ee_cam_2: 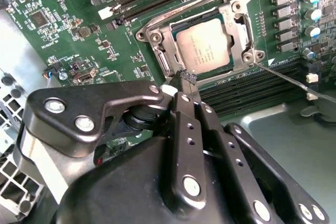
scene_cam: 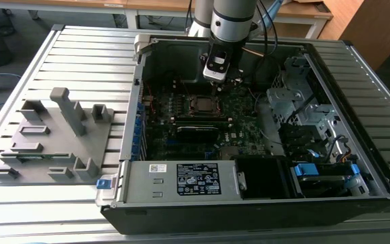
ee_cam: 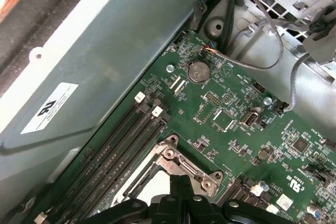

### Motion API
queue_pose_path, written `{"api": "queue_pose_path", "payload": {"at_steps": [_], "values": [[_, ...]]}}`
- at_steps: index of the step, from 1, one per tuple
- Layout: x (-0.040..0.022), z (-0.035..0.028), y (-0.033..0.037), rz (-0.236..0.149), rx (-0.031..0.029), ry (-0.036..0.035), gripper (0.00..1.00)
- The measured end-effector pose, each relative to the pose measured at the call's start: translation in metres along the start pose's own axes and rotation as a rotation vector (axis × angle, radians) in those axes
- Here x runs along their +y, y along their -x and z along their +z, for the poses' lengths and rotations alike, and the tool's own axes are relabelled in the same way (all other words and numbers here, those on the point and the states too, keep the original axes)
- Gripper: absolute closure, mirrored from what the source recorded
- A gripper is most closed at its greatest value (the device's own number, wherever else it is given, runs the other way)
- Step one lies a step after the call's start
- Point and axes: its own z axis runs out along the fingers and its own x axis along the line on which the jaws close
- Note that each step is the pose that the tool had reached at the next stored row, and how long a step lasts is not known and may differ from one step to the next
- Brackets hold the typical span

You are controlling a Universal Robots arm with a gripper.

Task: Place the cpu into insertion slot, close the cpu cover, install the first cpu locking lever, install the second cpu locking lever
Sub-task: 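Close the cpu cover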

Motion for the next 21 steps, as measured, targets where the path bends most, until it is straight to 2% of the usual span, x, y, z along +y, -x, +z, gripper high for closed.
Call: {"api": "queue_pose_path", "payload": {"at_steps": [8,21], "values": [[0.0000,0.0002,0.0000,-0.088,0.0030,-0.0017,0.89],[0.0000,0.0012,0.0000,-0.281,0.0095,-0.0053,0.89]]}}
